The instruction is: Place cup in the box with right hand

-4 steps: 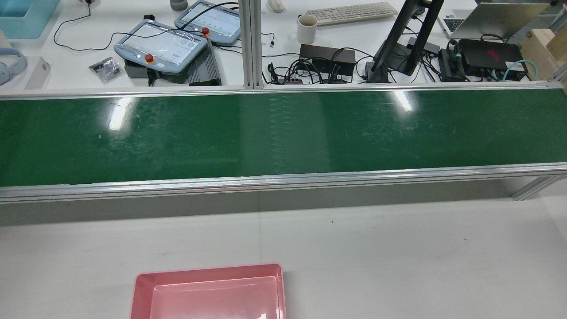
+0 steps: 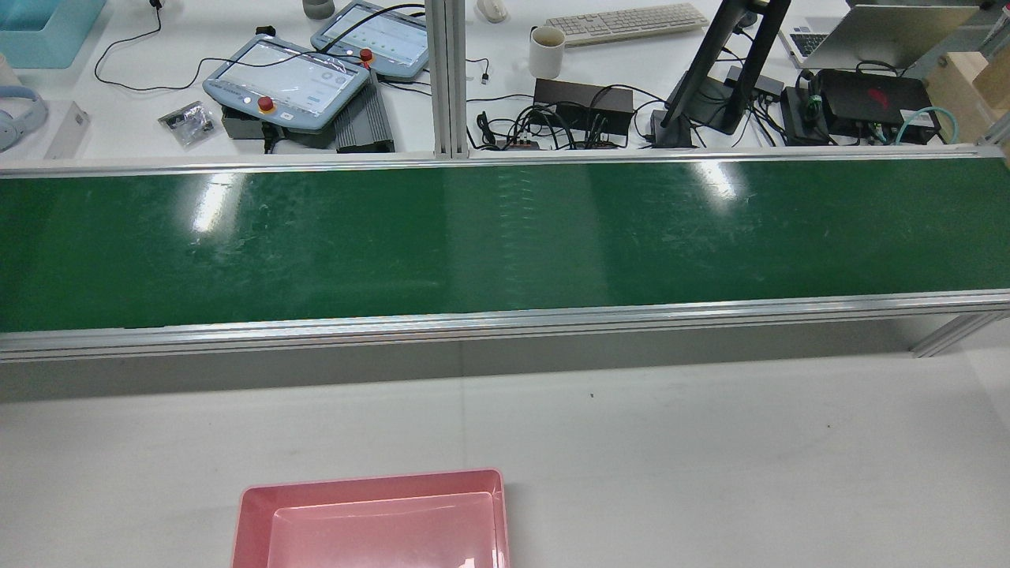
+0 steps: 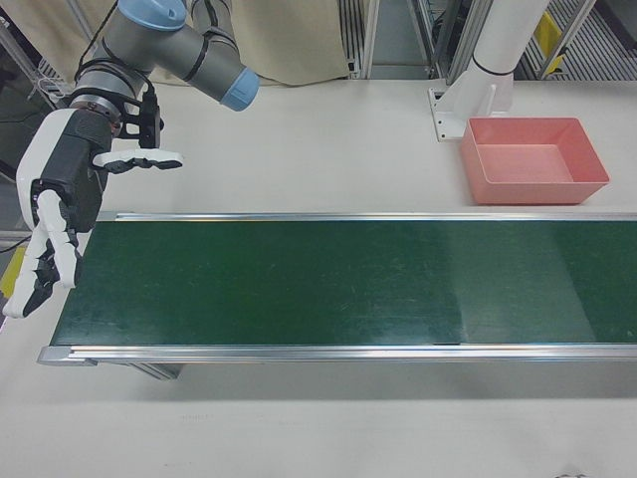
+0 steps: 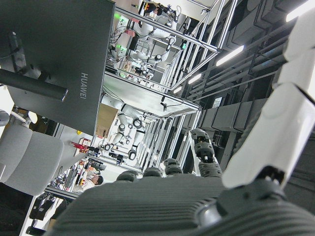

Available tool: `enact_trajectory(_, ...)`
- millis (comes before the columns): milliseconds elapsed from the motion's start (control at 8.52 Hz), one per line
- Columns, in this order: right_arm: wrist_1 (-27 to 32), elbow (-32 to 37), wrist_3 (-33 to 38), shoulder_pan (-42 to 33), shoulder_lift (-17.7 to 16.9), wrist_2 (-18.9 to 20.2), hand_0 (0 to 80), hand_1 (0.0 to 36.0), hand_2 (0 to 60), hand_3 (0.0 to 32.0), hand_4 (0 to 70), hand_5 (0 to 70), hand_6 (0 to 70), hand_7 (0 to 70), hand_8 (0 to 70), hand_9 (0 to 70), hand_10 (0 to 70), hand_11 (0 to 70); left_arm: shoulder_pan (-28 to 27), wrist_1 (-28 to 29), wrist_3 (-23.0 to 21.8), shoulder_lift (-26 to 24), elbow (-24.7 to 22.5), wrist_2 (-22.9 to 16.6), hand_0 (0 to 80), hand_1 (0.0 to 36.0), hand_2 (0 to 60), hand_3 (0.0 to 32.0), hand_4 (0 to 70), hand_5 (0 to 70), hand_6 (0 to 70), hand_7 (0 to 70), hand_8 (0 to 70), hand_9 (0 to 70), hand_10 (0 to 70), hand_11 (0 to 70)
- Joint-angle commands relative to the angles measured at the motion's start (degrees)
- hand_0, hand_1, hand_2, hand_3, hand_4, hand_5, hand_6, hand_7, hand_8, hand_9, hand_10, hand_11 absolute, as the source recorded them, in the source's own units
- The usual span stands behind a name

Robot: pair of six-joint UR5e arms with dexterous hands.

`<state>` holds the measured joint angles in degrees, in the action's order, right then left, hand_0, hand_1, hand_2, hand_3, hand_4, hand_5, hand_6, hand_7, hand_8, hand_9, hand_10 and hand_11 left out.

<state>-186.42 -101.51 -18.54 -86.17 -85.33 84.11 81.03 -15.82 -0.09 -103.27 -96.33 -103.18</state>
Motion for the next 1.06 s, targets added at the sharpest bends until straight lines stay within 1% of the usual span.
enact_trajectory(0,0.0,-0.1,0.0,0.0,0.1,0.0,42.6,11.7,10.8,0.0,0.0,2.2,2.2,7.7,0.0,0.1,0.0,0.0,0.0,0.0,0.0,0.0,0.0,0.0,0.0,0.0,0.0,0.0,0.0,0.0,0.0,0.0,0.0,0.0,0.0,0.0)
enact_trajectory(352,0.0,-0.8,-0.1,0.2,0.0,0.9,42.8,11.6,10.8,0.0,0.0,2.2,2.2,7.7,0.0,0.1,0.0,0.0,0.0,0.0,0.0,0.0,0.0,0.0,0.0,0.0,0.0,0.0,0.0,0.0,0.0,0.0,0.0,0.0,0.0,0.0)
enact_trajectory(587,0.0,-1.1,-0.1,0.7,-0.6,1.0,42.6,11.6,11.9,0.0,0.1,2.0,2.4,9.1,0.0,0.4,0.0,0.0,0.0,0.0,0.0,0.0,0.0,0.0,0.0,0.0,0.0,0.0,0.0,0.0,0.0,0.0,0.0,0.0,0.0,0.0)
enact_trajectory(939,0.1,-1.1,0.1,1.1,-0.6,0.9,42.7,11.7,11.4,0.0,0.0,2.2,2.5,9.2,0.0,0.4,0.0,0.0,0.0,0.1,0.0,0.0,0.0,0.0,0.0,0.0,0.0,0.0,0.0,0.0,0.0,0.0,0.0,0.0,0.0,0.0)
